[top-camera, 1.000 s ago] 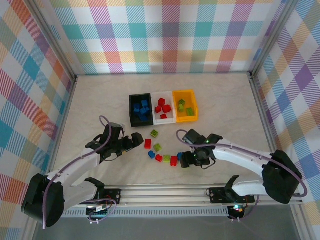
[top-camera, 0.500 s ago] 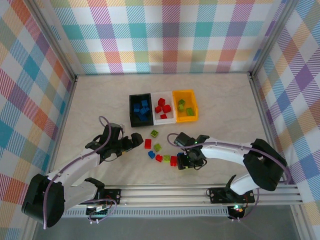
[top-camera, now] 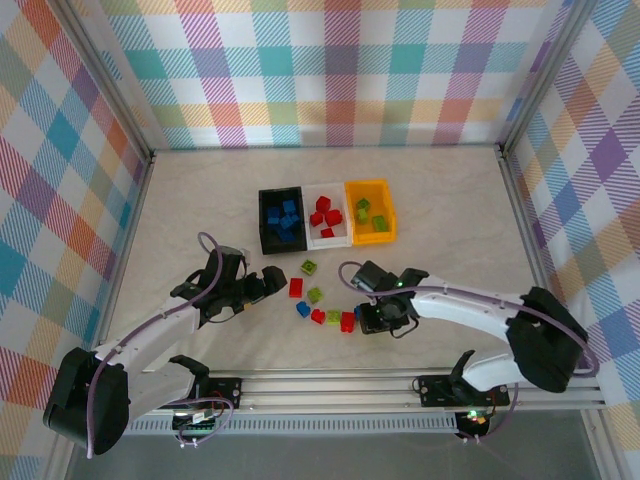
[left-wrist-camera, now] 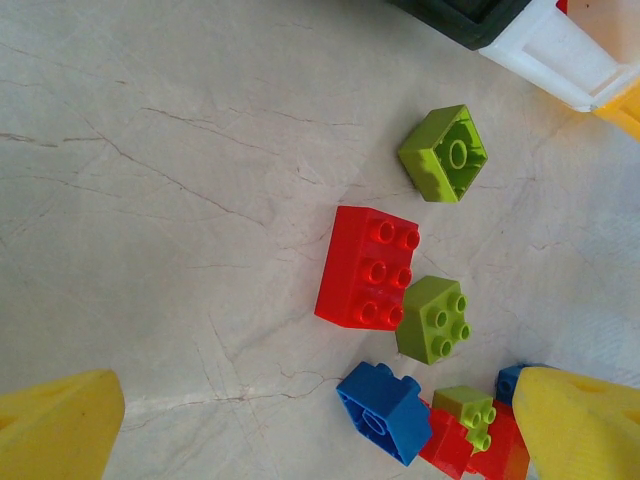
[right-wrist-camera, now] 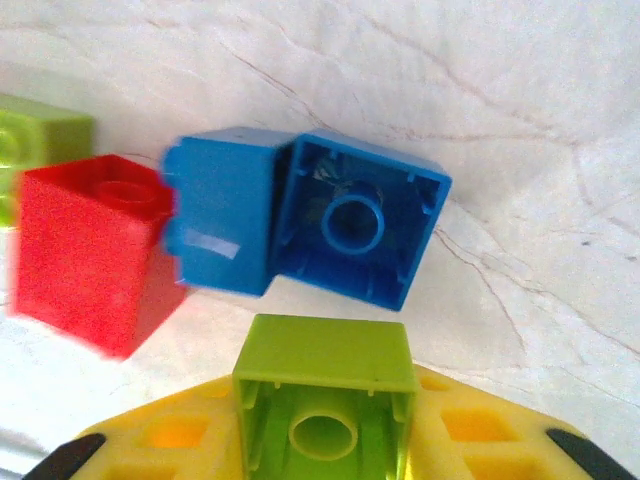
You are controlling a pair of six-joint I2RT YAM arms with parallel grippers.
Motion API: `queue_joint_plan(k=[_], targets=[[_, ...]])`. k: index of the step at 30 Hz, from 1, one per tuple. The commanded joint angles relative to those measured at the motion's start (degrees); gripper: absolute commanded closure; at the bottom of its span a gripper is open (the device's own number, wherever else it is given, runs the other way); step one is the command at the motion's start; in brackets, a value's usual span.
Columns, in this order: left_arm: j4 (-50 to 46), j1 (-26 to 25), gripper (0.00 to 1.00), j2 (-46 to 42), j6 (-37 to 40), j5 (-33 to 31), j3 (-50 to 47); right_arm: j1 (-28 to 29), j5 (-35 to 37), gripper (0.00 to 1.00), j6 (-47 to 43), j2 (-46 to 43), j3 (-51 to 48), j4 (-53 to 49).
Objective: Sort the legos into containers by color
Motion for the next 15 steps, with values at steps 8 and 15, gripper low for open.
queue_joint_plan(k=[8,15], targets=[[1.3,0.8,0.0,-0.5,1.0,3.0,-0.3,-16.5,1.0,0.65,-12.8,7.0,19.1,3.7],[-0.5,0.7,0.0,-2.2,1.0,1.9,-0.4,-25.2,2.1,0.64,-13.1,27.1,37.6,7.8]])
